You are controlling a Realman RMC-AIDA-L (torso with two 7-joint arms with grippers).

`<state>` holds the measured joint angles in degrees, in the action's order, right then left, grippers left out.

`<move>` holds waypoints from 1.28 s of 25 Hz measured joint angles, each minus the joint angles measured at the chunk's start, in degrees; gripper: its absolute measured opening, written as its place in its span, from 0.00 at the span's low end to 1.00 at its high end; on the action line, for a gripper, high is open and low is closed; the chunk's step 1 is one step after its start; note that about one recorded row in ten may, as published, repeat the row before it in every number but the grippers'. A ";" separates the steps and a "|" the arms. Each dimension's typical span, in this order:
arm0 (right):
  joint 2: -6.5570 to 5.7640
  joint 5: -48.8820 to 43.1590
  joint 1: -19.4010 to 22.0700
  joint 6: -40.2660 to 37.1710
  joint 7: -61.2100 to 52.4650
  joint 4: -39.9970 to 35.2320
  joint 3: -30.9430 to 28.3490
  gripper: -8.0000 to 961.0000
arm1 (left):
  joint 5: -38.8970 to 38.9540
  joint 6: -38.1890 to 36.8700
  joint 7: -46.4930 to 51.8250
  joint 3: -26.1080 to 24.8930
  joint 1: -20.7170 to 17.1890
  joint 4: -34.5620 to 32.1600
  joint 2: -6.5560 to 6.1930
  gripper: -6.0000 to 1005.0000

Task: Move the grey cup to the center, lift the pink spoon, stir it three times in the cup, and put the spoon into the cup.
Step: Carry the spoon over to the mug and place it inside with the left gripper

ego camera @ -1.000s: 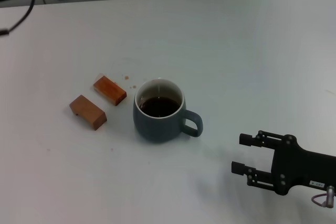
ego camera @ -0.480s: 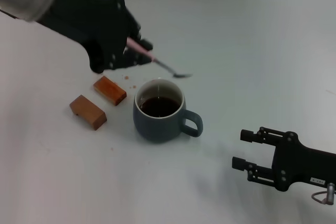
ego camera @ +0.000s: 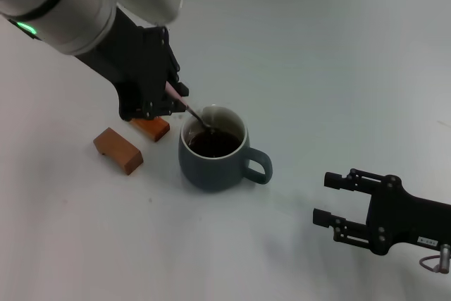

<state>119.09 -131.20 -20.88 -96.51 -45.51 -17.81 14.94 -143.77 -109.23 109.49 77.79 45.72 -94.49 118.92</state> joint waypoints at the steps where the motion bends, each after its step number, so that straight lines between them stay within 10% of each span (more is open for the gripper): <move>1: 0.00 0.04 -0.08 0.00 -0.01 -0.05 0.00 0.70 | -0.88 0.91 0.38 1.81 0.02 0.44 0.07 0.14; 32: -0.08 0.07 -0.35 0.54 -0.02 0.06 0.00 0.70 | -1.75 3.90 2.00 10.27 3.64 8.66 0.20 0.14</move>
<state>119.00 -131.13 -21.23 -95.98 -45.53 -17.75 14.94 -145.52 -105.32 111.49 88.07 49.36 -85.83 119.12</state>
